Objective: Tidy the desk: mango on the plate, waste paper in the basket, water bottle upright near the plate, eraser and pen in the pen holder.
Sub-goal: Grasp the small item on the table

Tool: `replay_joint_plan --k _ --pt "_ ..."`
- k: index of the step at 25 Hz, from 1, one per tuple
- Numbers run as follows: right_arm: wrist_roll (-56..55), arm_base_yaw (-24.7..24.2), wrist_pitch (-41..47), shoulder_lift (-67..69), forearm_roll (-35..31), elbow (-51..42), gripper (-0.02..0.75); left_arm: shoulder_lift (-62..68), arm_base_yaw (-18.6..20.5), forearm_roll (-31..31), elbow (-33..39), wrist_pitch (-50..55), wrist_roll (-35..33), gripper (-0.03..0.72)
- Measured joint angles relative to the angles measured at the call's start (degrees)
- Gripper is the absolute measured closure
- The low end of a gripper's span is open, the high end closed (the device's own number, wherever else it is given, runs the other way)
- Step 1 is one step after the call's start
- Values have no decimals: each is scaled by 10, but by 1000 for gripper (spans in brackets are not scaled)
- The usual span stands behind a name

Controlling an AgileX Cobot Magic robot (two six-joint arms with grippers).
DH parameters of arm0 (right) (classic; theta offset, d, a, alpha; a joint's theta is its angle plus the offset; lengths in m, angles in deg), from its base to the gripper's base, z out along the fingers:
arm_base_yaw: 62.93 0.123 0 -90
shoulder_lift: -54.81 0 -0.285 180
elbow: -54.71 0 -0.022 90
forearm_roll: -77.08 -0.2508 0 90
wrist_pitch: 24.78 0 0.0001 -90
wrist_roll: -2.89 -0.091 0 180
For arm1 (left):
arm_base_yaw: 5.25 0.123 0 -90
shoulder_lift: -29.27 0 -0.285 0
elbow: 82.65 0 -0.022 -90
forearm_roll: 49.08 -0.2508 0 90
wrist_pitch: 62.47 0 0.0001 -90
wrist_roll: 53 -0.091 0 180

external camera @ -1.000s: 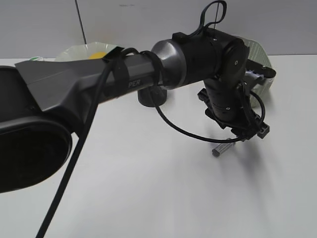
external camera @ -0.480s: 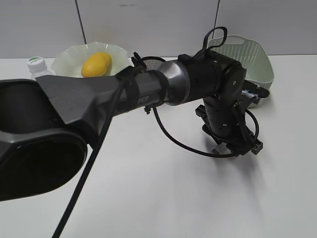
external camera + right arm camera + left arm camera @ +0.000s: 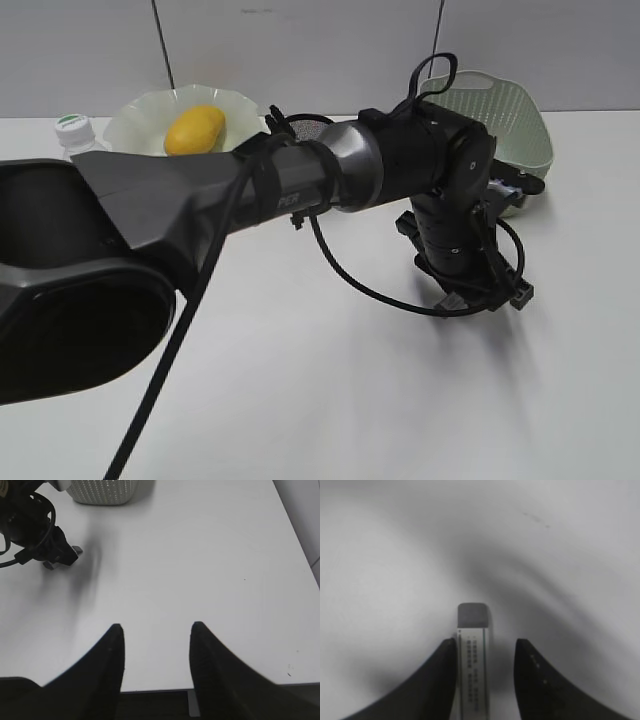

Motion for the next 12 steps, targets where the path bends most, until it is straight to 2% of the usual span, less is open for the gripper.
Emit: replay_joint_plan --k 7,12 --pt "0 0 0 0 0 0 387 5 2 0 -1 16 0 407" --pt "0 0 0 0 0 0 387 9 3 -6 -10 24 0 535"
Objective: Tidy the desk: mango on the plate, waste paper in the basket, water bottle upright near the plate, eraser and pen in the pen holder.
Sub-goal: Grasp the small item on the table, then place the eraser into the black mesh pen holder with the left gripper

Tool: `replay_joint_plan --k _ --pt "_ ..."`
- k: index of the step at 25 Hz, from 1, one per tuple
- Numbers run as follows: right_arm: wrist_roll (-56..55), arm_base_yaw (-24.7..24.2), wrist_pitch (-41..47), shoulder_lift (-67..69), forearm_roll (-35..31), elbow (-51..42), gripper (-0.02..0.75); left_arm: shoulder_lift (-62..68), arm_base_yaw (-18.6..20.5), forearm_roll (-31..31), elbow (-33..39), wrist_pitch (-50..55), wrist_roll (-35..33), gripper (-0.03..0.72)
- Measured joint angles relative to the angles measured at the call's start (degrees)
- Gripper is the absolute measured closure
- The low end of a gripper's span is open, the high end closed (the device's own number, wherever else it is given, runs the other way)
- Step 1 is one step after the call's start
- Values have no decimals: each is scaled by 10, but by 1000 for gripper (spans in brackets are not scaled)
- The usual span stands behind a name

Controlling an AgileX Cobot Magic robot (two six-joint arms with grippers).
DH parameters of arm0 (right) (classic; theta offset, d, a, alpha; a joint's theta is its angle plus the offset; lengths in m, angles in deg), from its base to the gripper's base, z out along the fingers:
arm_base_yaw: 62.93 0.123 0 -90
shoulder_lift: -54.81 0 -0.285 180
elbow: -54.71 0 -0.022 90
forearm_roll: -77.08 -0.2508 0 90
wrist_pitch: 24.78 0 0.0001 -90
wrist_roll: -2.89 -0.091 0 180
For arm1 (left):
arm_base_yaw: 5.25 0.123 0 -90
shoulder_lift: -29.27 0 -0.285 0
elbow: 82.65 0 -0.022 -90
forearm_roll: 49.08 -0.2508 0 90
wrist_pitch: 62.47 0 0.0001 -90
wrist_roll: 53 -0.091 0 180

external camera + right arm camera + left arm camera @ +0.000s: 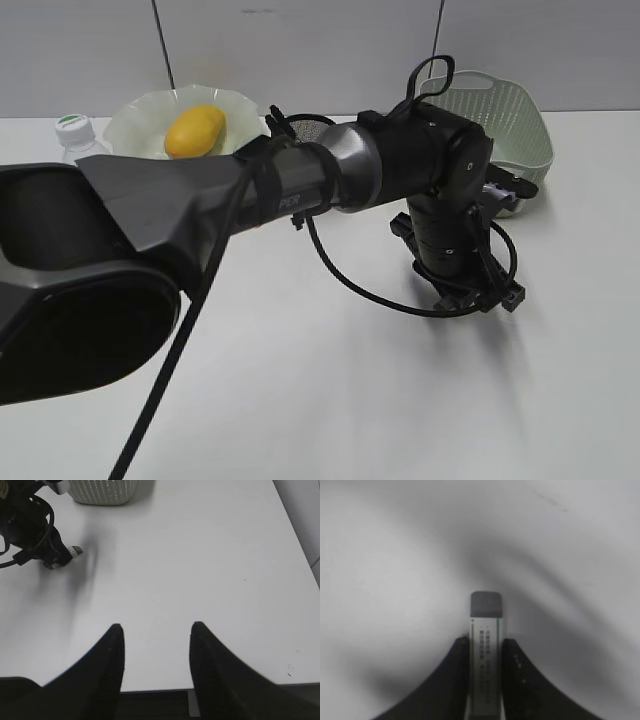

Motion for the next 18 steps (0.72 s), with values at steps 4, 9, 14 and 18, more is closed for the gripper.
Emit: replay_joint_plan --k 4,9,14,18 --pt "0 0 0 0 0 0 387 2 1 2 -23 25 0 539" --pt "0 0 0 0 0 0 387 -20 2 -1 -82 82 0 539" --pt "0 0 0 0 0 0 387 -82 29 3 -152 99 0 539" --pt "0 0 0 0 0 0 387 -112 85 -13 -194 123 0 539"
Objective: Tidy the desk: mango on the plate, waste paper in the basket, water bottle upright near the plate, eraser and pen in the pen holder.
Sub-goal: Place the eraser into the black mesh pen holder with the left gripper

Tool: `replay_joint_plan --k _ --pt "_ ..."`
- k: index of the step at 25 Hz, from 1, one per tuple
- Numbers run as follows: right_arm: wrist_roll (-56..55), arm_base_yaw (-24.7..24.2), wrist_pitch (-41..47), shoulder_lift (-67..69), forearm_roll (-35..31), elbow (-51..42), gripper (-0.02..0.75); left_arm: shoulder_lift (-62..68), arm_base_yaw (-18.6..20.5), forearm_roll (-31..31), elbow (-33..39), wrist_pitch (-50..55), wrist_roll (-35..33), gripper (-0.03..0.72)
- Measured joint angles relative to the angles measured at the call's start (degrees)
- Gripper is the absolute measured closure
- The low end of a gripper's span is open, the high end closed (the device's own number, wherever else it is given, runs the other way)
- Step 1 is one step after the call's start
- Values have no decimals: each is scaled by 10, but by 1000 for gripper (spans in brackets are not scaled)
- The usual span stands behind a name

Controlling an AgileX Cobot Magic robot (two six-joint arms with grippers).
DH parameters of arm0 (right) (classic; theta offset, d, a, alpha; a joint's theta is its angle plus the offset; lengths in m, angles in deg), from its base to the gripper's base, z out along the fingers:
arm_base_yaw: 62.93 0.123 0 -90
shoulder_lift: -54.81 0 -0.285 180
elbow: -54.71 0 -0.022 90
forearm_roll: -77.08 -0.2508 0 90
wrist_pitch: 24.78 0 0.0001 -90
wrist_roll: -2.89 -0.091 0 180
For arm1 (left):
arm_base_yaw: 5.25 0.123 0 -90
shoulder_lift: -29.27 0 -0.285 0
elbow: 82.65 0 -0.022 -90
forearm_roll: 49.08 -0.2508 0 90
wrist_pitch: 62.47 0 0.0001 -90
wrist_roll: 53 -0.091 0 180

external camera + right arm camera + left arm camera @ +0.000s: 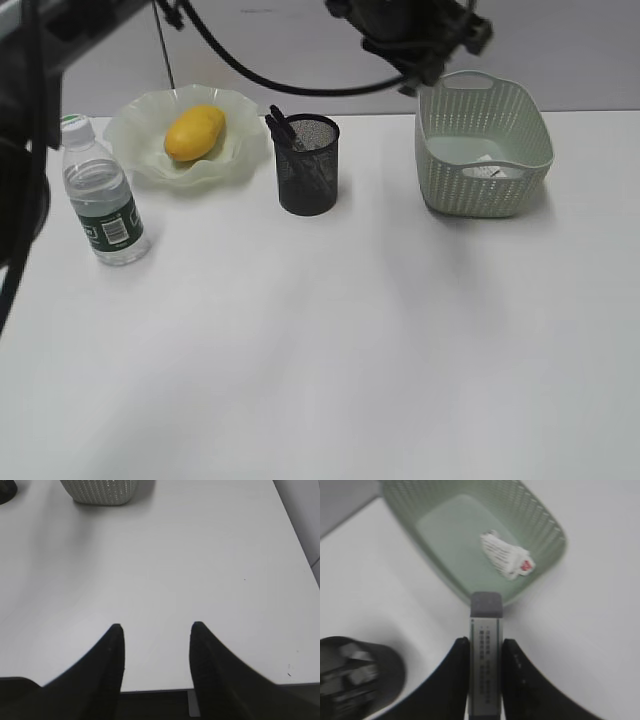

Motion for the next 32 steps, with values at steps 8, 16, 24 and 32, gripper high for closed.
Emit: replay_joint_plan --k 8,16,24,32 --pt "0 0 0 0 0 0 387 -14 122 -13 -7 7 0 539" --pt "0 0 0 0 0 0 387 -12 160 -7 -7 8 0 539" --pt "0 0 0 0 0 0 387 1 156 2 45 9 0 539" --pt "0 0 0 0 0 0 387 1 147 14 109 -33 0 539"
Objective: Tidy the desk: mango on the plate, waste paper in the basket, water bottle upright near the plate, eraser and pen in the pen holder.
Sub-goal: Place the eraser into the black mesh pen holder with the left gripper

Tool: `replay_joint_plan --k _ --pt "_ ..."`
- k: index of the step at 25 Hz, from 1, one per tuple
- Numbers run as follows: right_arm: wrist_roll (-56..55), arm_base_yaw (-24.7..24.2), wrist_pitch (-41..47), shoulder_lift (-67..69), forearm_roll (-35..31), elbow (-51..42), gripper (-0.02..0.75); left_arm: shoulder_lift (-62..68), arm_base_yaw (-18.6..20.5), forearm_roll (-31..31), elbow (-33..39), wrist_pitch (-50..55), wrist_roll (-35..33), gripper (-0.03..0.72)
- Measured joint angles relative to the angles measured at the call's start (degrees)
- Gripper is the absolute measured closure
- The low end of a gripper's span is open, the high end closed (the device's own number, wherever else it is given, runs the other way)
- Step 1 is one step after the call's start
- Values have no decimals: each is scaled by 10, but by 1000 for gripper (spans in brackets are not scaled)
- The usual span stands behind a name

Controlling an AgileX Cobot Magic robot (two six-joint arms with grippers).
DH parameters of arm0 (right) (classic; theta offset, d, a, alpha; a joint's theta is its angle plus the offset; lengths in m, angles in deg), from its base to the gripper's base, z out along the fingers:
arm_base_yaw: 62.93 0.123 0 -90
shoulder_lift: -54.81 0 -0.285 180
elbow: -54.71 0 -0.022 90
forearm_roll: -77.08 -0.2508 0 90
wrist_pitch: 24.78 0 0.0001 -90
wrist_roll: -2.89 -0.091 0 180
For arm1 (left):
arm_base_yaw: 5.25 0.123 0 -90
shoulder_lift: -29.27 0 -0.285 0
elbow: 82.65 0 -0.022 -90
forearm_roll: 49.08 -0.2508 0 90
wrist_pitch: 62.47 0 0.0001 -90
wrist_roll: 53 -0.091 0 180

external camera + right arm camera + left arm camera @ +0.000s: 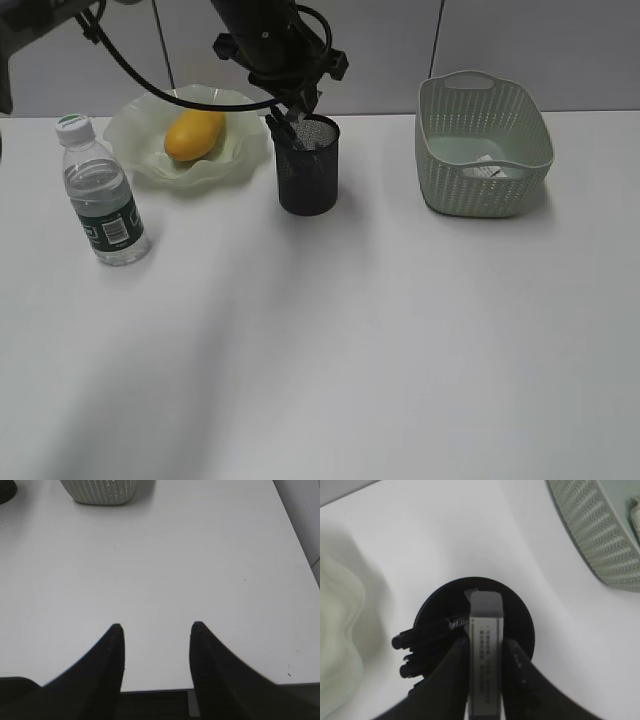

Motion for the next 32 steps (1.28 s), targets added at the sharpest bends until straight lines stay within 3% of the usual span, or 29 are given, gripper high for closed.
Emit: replay_joint_plan --k 10,32 --pt "0 0 0 0 0 0 387 3 -1 0 29 -65 0 539" --pt "0 0 0 0 0 0 387 45 -1 5 30 -40 0 517"
